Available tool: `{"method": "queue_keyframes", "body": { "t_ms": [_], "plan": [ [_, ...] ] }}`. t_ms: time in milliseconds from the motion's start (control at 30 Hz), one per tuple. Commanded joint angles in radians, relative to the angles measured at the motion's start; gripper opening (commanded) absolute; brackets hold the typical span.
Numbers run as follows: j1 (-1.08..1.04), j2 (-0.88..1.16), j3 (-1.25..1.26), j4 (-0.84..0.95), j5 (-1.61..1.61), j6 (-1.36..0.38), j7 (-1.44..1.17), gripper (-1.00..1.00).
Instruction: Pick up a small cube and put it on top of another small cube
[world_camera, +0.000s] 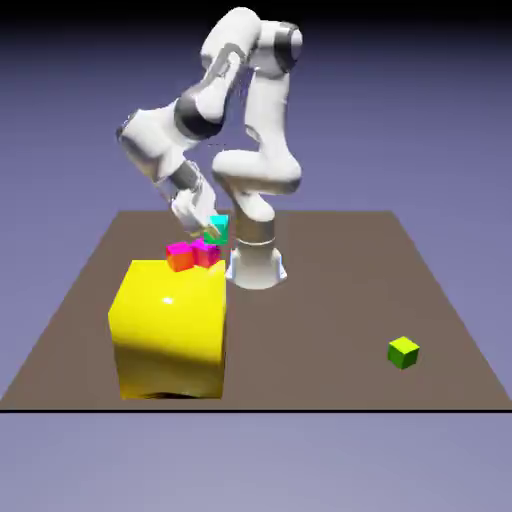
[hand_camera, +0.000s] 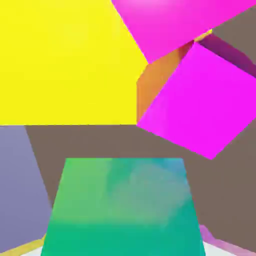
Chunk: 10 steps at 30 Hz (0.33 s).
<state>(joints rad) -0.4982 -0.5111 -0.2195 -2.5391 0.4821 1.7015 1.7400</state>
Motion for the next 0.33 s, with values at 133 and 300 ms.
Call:
{"method": "queue_keyframes", "body": {
  "t_ms": [133,300],
  "plan": [
    [0.01,0.014,0.021,-0.108,0.044,0.126,-0.017,-1.0],
    [0.001,0.006,0.009,-0.07,0.025,0.079,-0.005,1.0]
  ]
}}
